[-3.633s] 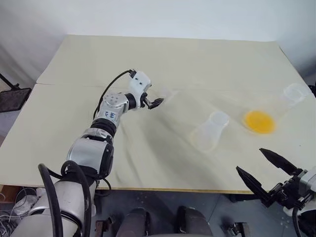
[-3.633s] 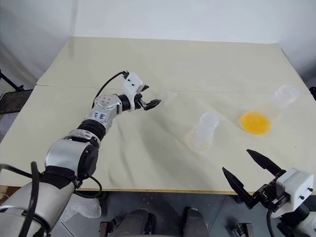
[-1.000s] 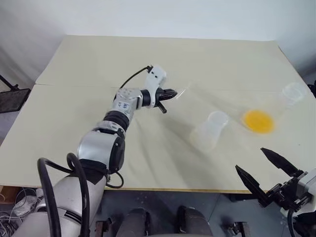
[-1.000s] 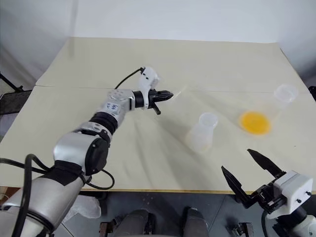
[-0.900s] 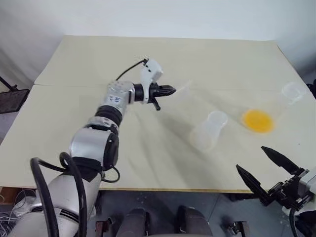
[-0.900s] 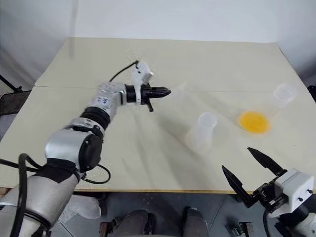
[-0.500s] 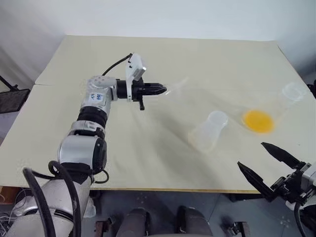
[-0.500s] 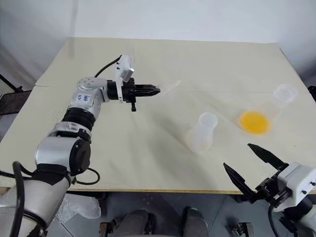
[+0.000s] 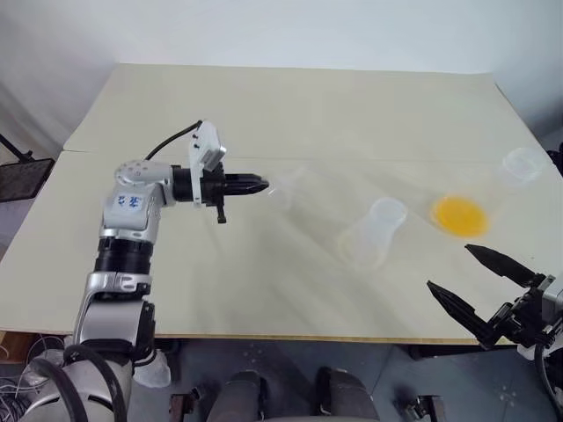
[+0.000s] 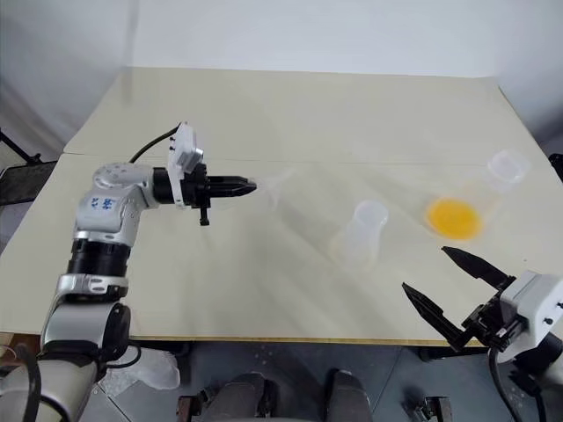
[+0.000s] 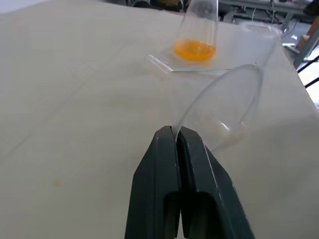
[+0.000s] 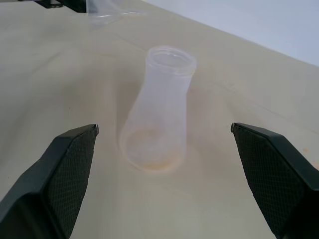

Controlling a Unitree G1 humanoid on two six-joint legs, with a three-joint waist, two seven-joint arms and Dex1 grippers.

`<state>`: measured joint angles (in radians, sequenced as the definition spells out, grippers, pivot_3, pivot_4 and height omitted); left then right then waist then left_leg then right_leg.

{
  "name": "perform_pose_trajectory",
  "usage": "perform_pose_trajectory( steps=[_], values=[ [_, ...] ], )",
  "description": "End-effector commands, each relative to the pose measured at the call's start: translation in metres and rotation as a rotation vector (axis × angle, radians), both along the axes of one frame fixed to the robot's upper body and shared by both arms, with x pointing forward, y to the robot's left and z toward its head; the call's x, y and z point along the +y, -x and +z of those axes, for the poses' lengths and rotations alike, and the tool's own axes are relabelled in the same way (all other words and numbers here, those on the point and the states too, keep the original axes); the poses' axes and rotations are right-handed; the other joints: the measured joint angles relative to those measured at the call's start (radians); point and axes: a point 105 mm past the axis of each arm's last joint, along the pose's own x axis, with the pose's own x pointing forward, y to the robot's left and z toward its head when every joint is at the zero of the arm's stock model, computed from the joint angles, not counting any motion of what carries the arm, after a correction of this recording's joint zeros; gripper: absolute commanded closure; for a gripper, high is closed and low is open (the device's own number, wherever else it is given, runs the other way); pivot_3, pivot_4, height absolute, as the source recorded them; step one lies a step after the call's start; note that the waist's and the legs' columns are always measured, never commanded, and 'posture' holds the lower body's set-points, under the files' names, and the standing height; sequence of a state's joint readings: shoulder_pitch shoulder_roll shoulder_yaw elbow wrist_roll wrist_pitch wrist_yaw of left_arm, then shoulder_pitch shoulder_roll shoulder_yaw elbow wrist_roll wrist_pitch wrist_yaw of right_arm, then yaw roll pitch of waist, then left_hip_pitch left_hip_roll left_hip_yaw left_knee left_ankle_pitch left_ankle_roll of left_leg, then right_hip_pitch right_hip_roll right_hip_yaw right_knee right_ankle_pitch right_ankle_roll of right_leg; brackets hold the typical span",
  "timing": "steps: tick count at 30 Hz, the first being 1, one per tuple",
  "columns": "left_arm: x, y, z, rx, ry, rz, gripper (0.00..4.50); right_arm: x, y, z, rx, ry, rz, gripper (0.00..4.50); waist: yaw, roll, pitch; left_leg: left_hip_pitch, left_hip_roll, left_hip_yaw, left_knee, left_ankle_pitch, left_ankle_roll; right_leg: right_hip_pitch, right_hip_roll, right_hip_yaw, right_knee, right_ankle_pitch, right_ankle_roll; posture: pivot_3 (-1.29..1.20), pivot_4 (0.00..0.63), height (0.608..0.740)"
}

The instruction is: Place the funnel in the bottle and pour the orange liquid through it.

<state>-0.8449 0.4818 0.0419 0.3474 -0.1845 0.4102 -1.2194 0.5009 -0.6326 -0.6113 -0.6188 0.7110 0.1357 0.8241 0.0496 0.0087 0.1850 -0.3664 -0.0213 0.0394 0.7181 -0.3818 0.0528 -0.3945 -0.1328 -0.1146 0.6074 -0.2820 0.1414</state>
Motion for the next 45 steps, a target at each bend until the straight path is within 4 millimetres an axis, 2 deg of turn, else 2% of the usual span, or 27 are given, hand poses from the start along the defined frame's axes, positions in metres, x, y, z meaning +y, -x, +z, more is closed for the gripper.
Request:
perform_pose_trajectory(
  steps=[1,7,16,20,27,31,34,38,41,45],
  values=[
    [-0.007,0.009,-0.013,-0.033,-0.057,0.022,4.46,-0.001,0.001,0.008,-0.022,0.009,0.006,0.00,0.004,0.000,0.000,0.000,0.000,-0.001,0.000,0.000,0.000,0.000,0.000,0.000,0.000,0.000,0.000,0.00,0.150,0.740],
    [-0.018,0.024,-0.040,0.040,-0.048,0.035,4.46,0.001,0.001,0.007,-0.012,0.003,0.015,0.00,0.003,0.000,0.000,-0.001,0.000,-0.002,0.001,0.000,0.000,0.000,0.000,0.001,0.000,0.000,0.000,0.00,0.150,0.740],
    [-0.022,0.032,-0.075,0.125,-0.117,0.037,4.46,0.003,0.000,0.007,-0.007,-0.001,0.025,0.00,0.001,0.001,0.000,0.000,0.000,-0.001,0.000,0.000,0.000,0.001,0.000,0.002,0.000,0.000,0.000,0.00,0.150,0.740],
    [-0.021,0.033,-0.077,0.125,-0.137,0.040,3.60,0.003,0.001,0.007,-0.004,0.000,0.023,0.00,0.002,0.001,0.000,0.000,0.000,-0.001,0.000,0.000,0.000,0.001,0.000,0.002,0.000,0.000,0.000,0.00,0.150,0.740],
    [-0.021,0.035,-0.069,0.040,-0.166,0.024,1.36,0.002,0.001,0.006,0.003,0.003,0.026,0.00,0.001,0.001,0.000,0.000,0.000,-0.001,0.000,0.000,0.000,0.001,0.000,0.002,0.000,0.000,0.000,0.00,0.150,0.740],
    [-0.019,0.031,-0.063,-0.080,-0.201,0.040,0.08,0.001,-0.001,0.007,0.007,0.006,0.033,0.00,0.001,0.001,0.000,0.001,0.000,-0.001,0.000,0.000,0.000,0.001,0.000,0.003,0.000,0.000,0.000,0.00,0.150,0.740],
    [-0.023,0.022,-0.057,-0.142,-0.201,0.058,0.01,0.001,-0.004,0.007,0.006,0.009,0.041,0.00,0.003,0.001,0.000,0.000,-0.001,-0.001,0.000,0.000,0.000,0.001,0.000,0.003,-0.001,0.000,0.000,0.00,0.150,0.740],
    [-0.022,0.013,-0.062,-0.206,-0.255,0.038,0.01,0.002,-0.005,0.008,0.004,0.008,0.045,0.00,0.004,0.001,0.000,0.000,-0.001,0.000,0.000,0.000,0.000,0.001,0.000,0.002,-0.001,0.000,0.000,0.00,0.150,0.740],
    [-0.019,0.007,-0.066,-0.219,-0.286,0.024,0.01,0.002,-0.005,0.007,0.005,0.012,0.046,0.00,0.003,0.001,0.000,0.000,-0.001,0.001,0.000,0.000,0.000,0.000,0.000,0.002,-0.001,0.000,0.000,0.00,0.150,0.740],
    [-0.014,0.006,-0.060,-0.198,-0.247,0.033,0.01,0.000,-0.002,0.009,-0.001,0.012,0.036,0.00,0.002,0.001,0.000,0.000,-0.001,0.001,0.000,0.000,0.000,0.000,0.000,0.002,-0.001,0.000,0.000,0.00,0.150,0.740]
  ],
)
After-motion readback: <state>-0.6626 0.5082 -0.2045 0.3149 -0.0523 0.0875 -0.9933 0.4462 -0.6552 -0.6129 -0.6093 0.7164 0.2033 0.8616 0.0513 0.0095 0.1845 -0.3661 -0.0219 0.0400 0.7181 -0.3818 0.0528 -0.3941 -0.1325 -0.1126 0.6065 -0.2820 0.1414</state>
